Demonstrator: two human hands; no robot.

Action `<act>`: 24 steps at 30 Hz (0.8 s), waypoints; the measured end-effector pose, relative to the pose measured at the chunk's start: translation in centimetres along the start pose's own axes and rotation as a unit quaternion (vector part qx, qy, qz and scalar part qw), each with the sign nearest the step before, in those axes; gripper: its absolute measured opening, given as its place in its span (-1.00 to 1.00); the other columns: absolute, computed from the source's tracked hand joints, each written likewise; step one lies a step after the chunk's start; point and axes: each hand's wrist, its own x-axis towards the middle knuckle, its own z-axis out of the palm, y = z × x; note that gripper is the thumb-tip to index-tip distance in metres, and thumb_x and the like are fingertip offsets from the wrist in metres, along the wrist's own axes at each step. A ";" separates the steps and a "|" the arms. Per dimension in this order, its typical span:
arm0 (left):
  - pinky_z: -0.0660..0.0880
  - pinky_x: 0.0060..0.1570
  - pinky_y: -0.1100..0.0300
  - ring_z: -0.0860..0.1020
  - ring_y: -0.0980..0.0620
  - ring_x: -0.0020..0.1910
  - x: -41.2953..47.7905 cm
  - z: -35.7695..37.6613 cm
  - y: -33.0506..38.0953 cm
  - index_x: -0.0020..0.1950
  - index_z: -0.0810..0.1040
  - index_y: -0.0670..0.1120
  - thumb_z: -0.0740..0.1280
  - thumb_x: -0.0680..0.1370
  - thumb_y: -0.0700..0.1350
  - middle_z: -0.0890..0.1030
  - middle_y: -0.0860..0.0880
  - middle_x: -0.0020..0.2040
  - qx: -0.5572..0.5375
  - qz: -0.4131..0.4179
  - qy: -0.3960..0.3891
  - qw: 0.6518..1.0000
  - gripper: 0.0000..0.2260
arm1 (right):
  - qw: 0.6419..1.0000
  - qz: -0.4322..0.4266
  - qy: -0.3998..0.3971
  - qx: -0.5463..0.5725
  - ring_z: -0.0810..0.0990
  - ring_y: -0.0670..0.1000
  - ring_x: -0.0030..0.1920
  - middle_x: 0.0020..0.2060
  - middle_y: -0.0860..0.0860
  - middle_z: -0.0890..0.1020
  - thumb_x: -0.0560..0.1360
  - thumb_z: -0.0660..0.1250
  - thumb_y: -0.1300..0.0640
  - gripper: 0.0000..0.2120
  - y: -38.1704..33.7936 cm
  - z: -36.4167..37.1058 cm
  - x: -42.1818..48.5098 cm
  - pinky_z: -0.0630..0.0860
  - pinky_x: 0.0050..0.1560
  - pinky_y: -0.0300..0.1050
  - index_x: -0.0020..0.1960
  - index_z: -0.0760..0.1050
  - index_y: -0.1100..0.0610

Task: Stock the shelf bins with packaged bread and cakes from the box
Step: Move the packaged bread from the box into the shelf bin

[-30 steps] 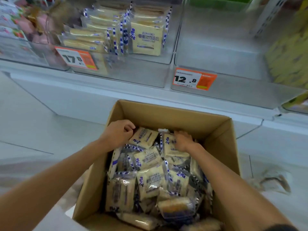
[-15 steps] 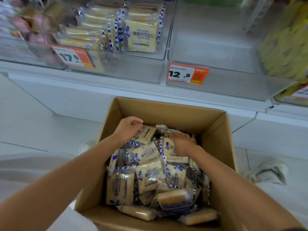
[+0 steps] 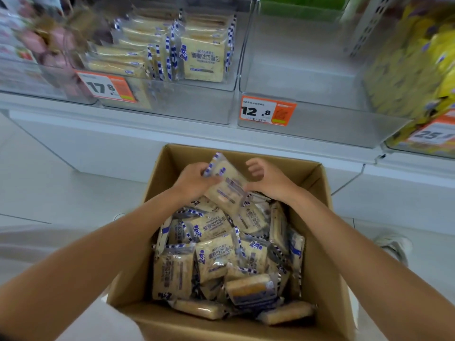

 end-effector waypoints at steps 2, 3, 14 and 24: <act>0.50 -0.39 0.32 0.63 0.21 -0.35 -0.2 -2.1 -0.5 0.07 0.55 -0.11 0.37 0.58 -0.11 0.65 0.00 -0.17 -0.034 0.000 0.059 0.998 -0.89 | 0.999 0.022 0.047 -0.003 0.48 -0.05 0.17 0.18 -0.05 0.50 0.46 0.45 0.20 -0.50 1.5 0.2 -0.3 0.39 0.18 -0.16 0.35 0.39 0.09; 0.48 -0.40 0.34 0.60 0.24 -0.37 -0.3 -3.2 -0.9 0.07 0.54 -0.08 0.36 0.58 -0.12 0.63 0.02 -0.20 -0.063 -0.005 0.080 0.995 -0.91 | 0.998 0.039 0.048 0.002 0.50 -0.04 0.16 0.16 -0.03 0.53 0.50 0.41 0.22 -0.57 2.1 0.9 -0.5 0.40 0.15 -0.18 0.33 0.42 0.10; 0.41 -0.54 0.37 0.50 0.22 -0.54 -2.2 -6.4 -3.1 0.19 0.42 -0.16 0.25 0.64 -0.21 0.55 0.00 -0.17 -0.154 -0.039 0.109 0.981 -0.87 | 0.950 0.106 -0.199 -0.218 0.53 0.05 0.22 0.18 -0.02 0.59 0.44 0.49 0.07 -0.62 5.9 12.6 -1.1 0.33 0.38 0.08 0.23 0.55 0.06; 0.53 -0.18 0.13 0.66 -0.02 -0.07 -2.5 -8.7 -1.6 0.20 0.49 -0.03 0.29 0.63 -0.09 0.66 -0.09 0.12 -0.231 -0.040 0.072 0.970 -0.85 | 0.998 -0.026 -0.059 -0.023 0.62 -0.07 0.06 0.09 -0.03 0.65 0.45 0.47 0.19 -0.74 -8.1 -0.3 -1.0 0.50 0.12 -0.18 0.11 0.54 0.07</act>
